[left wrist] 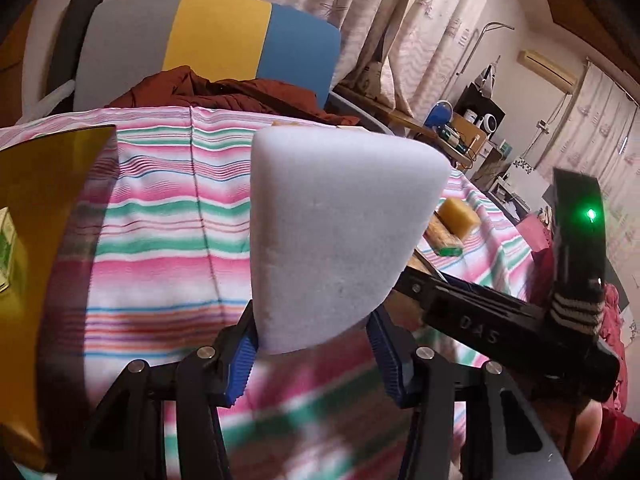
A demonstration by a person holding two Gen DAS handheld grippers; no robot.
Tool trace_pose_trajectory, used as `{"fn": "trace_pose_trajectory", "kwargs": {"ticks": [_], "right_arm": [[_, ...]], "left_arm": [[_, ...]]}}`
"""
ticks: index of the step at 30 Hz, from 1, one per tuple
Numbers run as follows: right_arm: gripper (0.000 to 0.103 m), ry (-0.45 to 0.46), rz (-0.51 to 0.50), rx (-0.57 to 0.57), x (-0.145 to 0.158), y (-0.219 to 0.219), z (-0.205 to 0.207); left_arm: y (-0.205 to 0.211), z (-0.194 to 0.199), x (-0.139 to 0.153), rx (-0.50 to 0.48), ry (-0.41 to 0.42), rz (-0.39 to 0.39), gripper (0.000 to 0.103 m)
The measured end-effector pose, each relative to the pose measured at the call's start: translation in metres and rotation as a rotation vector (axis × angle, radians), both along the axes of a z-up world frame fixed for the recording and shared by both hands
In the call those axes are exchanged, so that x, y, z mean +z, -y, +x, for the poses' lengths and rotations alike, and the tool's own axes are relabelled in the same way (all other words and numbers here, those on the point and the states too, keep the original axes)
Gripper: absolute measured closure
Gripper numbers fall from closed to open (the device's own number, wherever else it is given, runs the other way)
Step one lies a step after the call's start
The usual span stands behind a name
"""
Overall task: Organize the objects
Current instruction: 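Carry the white block and cracker packet into the gold tray and release both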
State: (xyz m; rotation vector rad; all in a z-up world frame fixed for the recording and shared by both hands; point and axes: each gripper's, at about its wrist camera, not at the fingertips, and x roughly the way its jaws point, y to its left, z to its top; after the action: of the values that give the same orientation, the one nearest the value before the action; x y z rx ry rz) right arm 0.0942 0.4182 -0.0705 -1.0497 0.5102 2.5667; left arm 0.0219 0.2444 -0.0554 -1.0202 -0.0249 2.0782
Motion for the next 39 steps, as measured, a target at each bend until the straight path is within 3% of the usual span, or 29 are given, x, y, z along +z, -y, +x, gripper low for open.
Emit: {"fn": "trace_pose_trajectory", "kwargs": {"ticks": [12, 20, 27, 31, 39], "right_arm": [[0.059, -0.053, -0.054, 0.143, 0.024, 0.061, -0.009], [0.059, -0.114, -0.085, 0.282, 0.048, 0.116, -0.021], [0.059, -0.131, -0.083, 0.412, 0.058, 0.169, -0.04], [0.059, -0.121, -0.074, 0.467, 0.056, 0.195, -0.054], [0.058, -0.1, -0.062, 0.507, 0.048, 0.225, -0.074]], "left_arm": [[0.086, 0.005, 0.026, 0.108, 0.023, 0.05, 0.05], [0.147, -0.024, 0.031, 0.205, 0.096, 0.037, 0.05], [0.178, -0.055, 0.028, 0.282, 0.165, -0.056, 0.049], [0.19, -0.068, 0.013, 0.314, 0.247, -0.093, 0.049], [0.187, -0.075, 0.015, 0.357, 0.239, -0.21, 0.044]]}}
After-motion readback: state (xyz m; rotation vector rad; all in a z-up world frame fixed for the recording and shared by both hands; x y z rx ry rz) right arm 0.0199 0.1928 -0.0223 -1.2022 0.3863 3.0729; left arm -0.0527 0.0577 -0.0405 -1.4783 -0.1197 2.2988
